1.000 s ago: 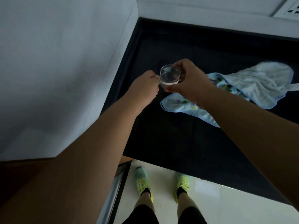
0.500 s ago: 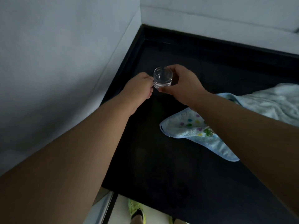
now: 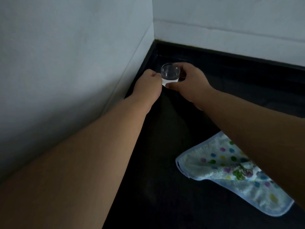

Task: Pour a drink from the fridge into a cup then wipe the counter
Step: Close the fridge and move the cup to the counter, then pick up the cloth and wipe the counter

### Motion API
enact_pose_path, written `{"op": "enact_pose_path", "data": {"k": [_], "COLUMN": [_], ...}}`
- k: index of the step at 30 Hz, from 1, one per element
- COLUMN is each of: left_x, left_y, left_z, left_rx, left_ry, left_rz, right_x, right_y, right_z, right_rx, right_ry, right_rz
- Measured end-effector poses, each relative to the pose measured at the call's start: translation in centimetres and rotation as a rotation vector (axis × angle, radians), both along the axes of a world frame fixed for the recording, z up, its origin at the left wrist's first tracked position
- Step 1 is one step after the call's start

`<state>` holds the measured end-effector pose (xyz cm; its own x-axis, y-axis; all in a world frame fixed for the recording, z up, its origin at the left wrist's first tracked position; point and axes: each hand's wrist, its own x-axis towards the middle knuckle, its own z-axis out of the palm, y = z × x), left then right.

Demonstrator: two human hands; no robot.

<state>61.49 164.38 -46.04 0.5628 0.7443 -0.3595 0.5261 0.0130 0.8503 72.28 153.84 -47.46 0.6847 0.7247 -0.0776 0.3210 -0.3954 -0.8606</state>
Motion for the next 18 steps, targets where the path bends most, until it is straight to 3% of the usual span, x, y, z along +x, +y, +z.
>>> {"op": "enact_pose_path", "data": {"k": [9,18], "left_x": [3.9,1.6], "left_y": [1.8,0.0], "left_z": [-1.9,0.2], "left_rx": [0.036,0.061], "left_ry": [0.020,0.015], "left_rz": [0.077,0.020], "right_x": [2.2,2.3], "right_y": [3.0,0.7], "right_z": [-0.3,1.3], "right_rx": [0.039,-0.065], "right_ry": [0.021,-0.043], "right_rz": [-0.068,-0.104]}}
